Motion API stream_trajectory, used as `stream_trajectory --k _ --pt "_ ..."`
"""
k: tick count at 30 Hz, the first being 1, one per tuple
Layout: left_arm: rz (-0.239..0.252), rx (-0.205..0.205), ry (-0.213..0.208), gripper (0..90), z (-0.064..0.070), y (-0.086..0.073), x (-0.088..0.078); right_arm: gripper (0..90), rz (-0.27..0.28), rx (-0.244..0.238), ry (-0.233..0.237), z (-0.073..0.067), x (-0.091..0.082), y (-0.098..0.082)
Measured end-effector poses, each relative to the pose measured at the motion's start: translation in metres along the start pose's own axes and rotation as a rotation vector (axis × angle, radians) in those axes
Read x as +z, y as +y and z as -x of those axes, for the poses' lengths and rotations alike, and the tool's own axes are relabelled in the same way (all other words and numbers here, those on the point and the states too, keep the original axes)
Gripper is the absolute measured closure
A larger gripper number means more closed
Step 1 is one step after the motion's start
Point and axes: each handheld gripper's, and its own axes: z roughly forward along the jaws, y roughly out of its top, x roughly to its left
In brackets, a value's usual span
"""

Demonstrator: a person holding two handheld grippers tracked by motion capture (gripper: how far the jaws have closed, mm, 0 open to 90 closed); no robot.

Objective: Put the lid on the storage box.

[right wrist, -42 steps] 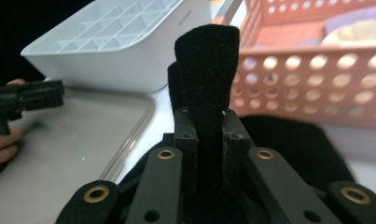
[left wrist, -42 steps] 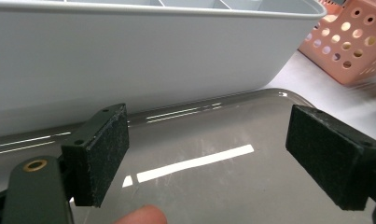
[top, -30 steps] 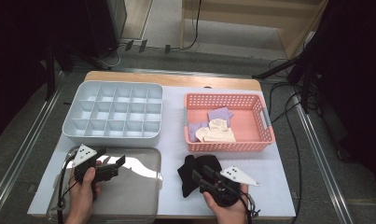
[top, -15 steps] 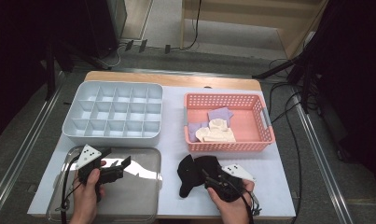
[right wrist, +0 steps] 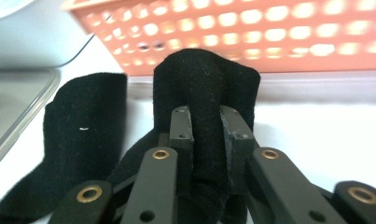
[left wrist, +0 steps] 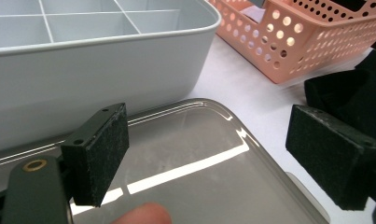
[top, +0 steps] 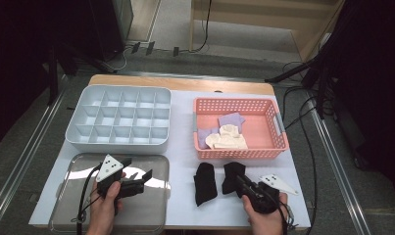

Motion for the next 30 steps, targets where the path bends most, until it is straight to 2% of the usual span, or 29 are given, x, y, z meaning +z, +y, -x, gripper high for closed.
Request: stream_trajectory --k 6,11,14,16,21,23,25,27,30 --pt "0.001 0.012 -0.009 14.4 0.003 0.002 0.003 77.4 0.01 0.043 -0.036 0.028 -0.013 0.001" --pt "0.002 0.019 -0.027 14.4 0.007 0.005 0.006 77.3 0.024 0.062 -0.08 0.044 -0.022 0.0" --pt "0.003 0.028 -0.025 14.4 0.009 0.006 0.007 77.4 0.009 0.047 -0.138 0.054 -0.025 -0.002" --pt "-0.005 0.037 -0.022 14.4 0.008 0.005 0.007 77.4 0.008 0.058 -0.163 0.061 -0.026 -0.002" --pt "-0.004 0.012 -0.012 14.4 0.001 0.003 0.003 77.1 0.029 0.094 -0.168 0.076 -0.028 0.0" --pt "-0.006 0.009 -0.015 14.4 0.0 0.002 0.003 71.6 0.03 0.1 -0.154 0.078 -0.026 -0.001" --pt "-0.012 0.014 -0.014 14.4 -0.001 0.0 0.002 57.4 0.039 0.075 -0.152 0.076 -0.022 0.0" --pt "-0.01 0.005 -0.018 14.4 0.001 -0.002 0.002 44.3 0.068 0.073 -0.186 0.07 -0.024 0.004" --pt "-0.014 0.016 -0.023 14.4 0.005 -0.004 0.001 39.8 0.147 0.063 -0.209 0.058 -0.034 0.011"
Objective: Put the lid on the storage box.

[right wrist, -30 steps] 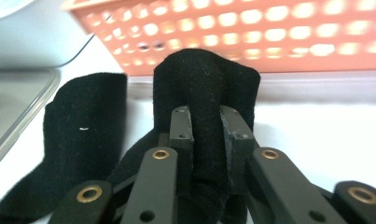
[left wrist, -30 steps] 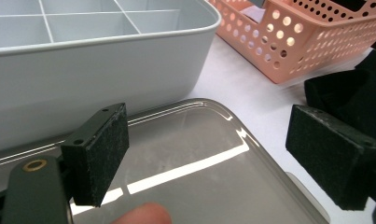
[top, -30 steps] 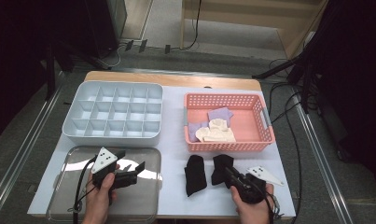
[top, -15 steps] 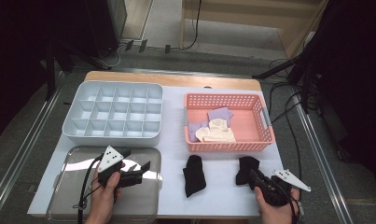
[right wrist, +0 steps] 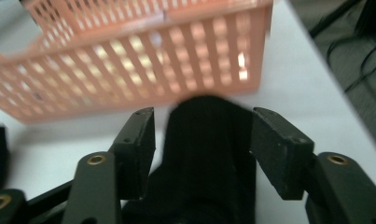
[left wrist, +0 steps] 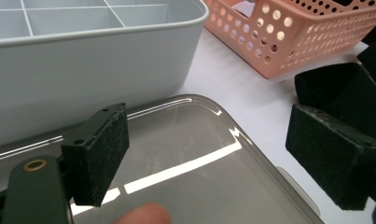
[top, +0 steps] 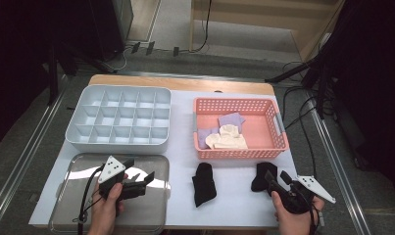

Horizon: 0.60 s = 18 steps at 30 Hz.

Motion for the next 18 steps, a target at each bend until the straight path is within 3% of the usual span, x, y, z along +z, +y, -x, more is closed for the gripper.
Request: stream_trajectory --k 3,4,6,8,14,18 --pt "-0.011 0.016 -0.002 14.4 0.004 -0.002 0.001 39.4 0.027 -0.1 -0.065 -0.024 -0.009 0.003" --pt "-0.015 0.019 -0.006 14.4 0.004 -0.002 0.001 39.4 0.029 -0.119 -0.056 -0.03 -0.01 0.003" --pt "-0.011 0.019 -0.009 14.4 0.006 -0.001 0.001 40.5 0.027 -0.116 0.001 -0.042 -0.01 0.001" --pt "-0.003 0.021 -0.028 14.6 0.008 -0.001 0.002 42.8 -0.001 -0.094 0.112 -0.058 -0.005 -0.005" --pt "-0.003 0.031 -0.049 14.6 0.015 0.0 0.002 50.2 -0.12 -0.176 0.261 -0.104 0.013 -0.032" --pt "-0.001 0.035 -0.049 14.6 0.017 0.002 0.004 54.9 -0.189 -0.146 0.406 -0.125 0.023 -0.046"
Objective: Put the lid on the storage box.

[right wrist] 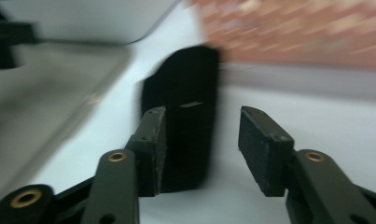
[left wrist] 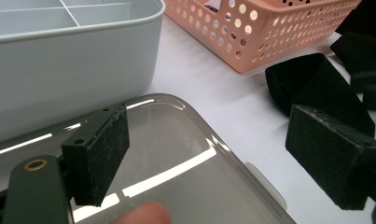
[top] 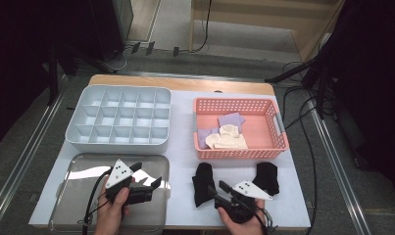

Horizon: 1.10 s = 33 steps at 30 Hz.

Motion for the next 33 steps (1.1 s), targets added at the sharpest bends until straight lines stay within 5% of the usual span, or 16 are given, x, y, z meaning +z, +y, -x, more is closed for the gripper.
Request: stream_trajectory --k 1,4,6,9,14,18,21,26,28,30,33 --pt "0.001 0.004 -0.002 14.7 0.001 0.001 0.0 55.8 -0.022 0.015 0.021 -0.003 0.005 -0.003" --pt "-0.007 0.017 -0.005 14.7 0.006 0.0 0.003 75.2 -0.014 0.001 -0.038 -0.006 0.009 -0.009" --pt "-0.012 0.016 -0.01 14.6 0.009 -0.001 0.004 80.5 -0.005 0.032 -0.044 -0.001 0.003 -0.006" --pt "-0.014 0.015 -0.016 14.6 0.011 -0.002 0.006 80.9 0.033 0.041 -0.078 0.009 -0.012 0.001" --pt "-0.011 0.008 -0.028 14.7 0.011 -0.001 0.007 80.4 0.06 -0.068 -0.223 0.019 -0.043 0.014" --pt "-0.02 0.01 -0.036 14.6 0.011 -0.004 0.009 78.6 0.041 -0.075 -0.291 0.023 -0.041 0.015" --pt "-0.023 0.007 -0.034 14.7 0.011 -0.004 0.008 70.6 0.013 -0.085 -0.241 0.013 -0.025 0.008" --pt "-0.016 0.005 -0.03 14.7 0.009 -0.004 0.006 61.5 0.01 -0.08 0.004 -0.008 -0.014 0.005" --pt "-0.013 0.004 -0.033 14.7 0.009 -0.002 0.006 59.9 0.036 -0.041 0.045 -0.006 -0.018 0.006" --pt "-0.006 0.011 -0.04 14.7 0.009 0.001 0.006 59.8 0.083 0.009 0.026 0.005 -0.026 0.008" --pt "-0.007 0.011 -0.053 14.6 0.011 0.001 0.009 59.9 0.125 0.044 -0.104 0.025 -0.038 0.008"
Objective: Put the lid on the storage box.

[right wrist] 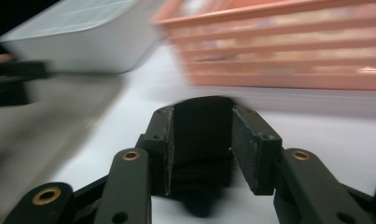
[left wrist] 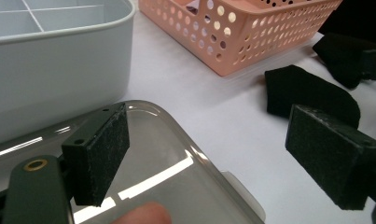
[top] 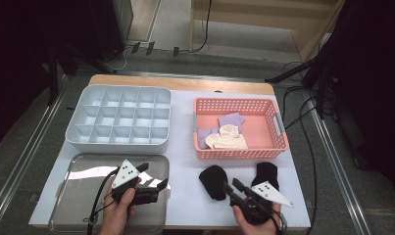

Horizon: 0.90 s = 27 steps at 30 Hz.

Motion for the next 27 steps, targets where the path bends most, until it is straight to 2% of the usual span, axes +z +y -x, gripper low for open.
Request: stream_trajectory --k 2,4,7,10,13,17,19,21,26,27 --pt "-0.007 0.003 -0.008 14.7 0.002 -0.001 0.003 56.7 -0.008 0.036 -0.044 0.011 0.001 -0.003" --pt "-0.013 0.005 -0.014 14.7 0.005 -0.002 0.006 50.5 -0.061 0.066 -0.034 0.015 0.01 -0.007" --pt "-0.015 0.018 -0.023 14.6 0.01 -0.001 0.008 50.0 -0.115 0.086 -0.013 0.009 0.027 -0.015" --pt "-0.01 0.02 -0.025 14.7 0.012 0.0 0.008 50.6 -0.122 0.029 -0.005 -0.007 0.035 -0.018" --pt "-0.01 0.016 -0.031 14.7 0.012 0.0 0.009 51.5 -0.129 -0.02 0.039 -0.023 0.04 -0.021" --pt "-0.018 0.016 -0.037 14.6 0.012 -0.002 0.011 49.1 -0.122 -0.135 0.095 -0.046 0.037 -0.024" --pt "-0.024 0.013 -0.036 14.6 0.012 -0.003 0.011 49.0 -0.109 -0.145 0.102 -0.048 0.035 -0.023" --pt "-0.02 0.007 -0.038 14.6 0.011 -0.003 0.01 49.3 -0.099 -0.13 0.093 -0.046 0.033 -0.021" --pt "-0.02 -0.003 -0.032 14.6 0.009 -0.002 0.008 53.8 -0.118 -0.107 0.038 -0.039 0.037 -0.024" --pt "-0.021 -0.004 -0.031 14.6 0.009 -0.002 0.008 53.1 -0.107 -0.11 0.008 -0.038 0.036 -0.024"
